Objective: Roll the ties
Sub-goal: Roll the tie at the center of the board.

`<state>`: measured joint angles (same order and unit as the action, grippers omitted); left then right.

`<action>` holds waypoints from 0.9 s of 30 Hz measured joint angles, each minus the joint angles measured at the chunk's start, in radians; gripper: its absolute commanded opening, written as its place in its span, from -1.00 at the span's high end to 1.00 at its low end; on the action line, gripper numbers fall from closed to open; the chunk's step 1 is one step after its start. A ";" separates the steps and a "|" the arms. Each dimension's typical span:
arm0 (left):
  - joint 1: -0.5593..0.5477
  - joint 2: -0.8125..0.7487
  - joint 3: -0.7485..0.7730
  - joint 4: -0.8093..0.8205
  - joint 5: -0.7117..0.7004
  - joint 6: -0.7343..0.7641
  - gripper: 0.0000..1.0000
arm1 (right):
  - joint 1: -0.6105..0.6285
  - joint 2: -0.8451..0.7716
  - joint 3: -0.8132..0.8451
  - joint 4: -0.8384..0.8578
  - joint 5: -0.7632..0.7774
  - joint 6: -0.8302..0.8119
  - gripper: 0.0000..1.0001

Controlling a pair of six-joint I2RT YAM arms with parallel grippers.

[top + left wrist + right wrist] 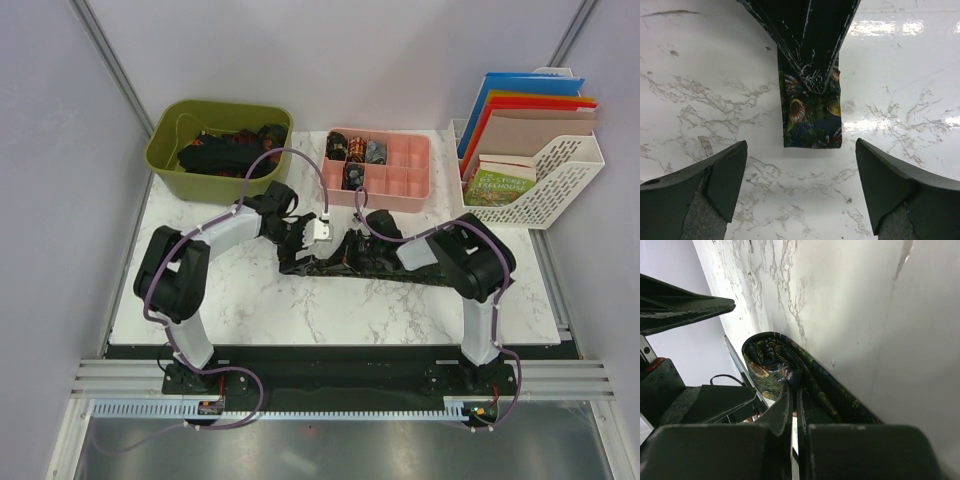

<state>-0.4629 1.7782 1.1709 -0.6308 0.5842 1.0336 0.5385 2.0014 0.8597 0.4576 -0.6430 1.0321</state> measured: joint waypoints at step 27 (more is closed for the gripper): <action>-0.090 0.076 -0.018 0.093 -0.052 -0.014 -0.24 | 0.007 0.030 -0.001 0.075 -0.011 0.050 1.00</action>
<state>-0.5529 1.8538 1.1530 -0.5373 0.5323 1.0191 0.5457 2.0312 0.8589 0.5323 -0.6540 1.0821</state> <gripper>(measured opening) 0.721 0.018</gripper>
